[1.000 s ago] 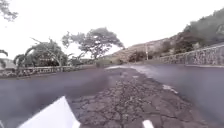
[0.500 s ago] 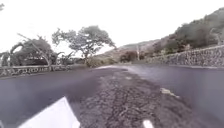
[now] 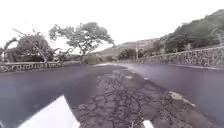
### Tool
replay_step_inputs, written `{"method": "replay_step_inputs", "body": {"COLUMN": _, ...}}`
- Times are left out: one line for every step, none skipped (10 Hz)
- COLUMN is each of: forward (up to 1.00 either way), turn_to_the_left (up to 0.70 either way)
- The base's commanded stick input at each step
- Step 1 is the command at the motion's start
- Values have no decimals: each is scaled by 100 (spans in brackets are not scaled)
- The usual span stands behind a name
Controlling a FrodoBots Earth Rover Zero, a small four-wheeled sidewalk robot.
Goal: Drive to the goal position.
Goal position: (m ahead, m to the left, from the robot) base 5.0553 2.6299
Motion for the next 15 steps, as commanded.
{"method": "replay_step_inputs", "body": {"forward": 85, "turn_to_the_left": 0}}
{"method": "replay_step_inputs", "body": {"forward": 85, "turn_to_the_left": 0}}
{"method": "replay_step_inputs", "body": {"forward": 85, "turn_to_the_left": 0}}
{"method": "replay_step_inputs", "body": {"forward": 85, "turn_to_the_left": 0}}
{"method": "replay_step_inputs", "body": {"forward": 85, "turn_to_the_left": 0}}
{"method": "replay_step_inputs", "body": {"forward": 85, "turn_to_the_left": 0}}
{"method": "replay_step_inputs", "body": {"forward": 85, "turn_to_the_left": 0}}
{"method": "replay_step_inputs", "body": {"forward": 85, "turn_to_the_left": 0}}
{"method": "replay_step_inputs", "body": {"forward": 85, "turn_to_the_left": 0}}
{"method": "replay_step_inputs", "body": {"forward": 85, "turn_to_the_left": 0}}
{"method": "replay_step_inputs", "body": {"forward": 85, "turn_to_the_left": 0}}
{"method": "replay_step_inputs", "body": {"forward": 85, "turn_to_the_left": 0}}
{"method": "replay_step_inputs", "body": {"forward": 85, "turn_to_the_left": 0}}
{"method": "replay_step_inputs", "body": {"forward": 85, "turn_to_the_left": 0}}
{"method": "replay_step_inputs", "body": {"forward": 85, "turn_to_the_left": 0}}
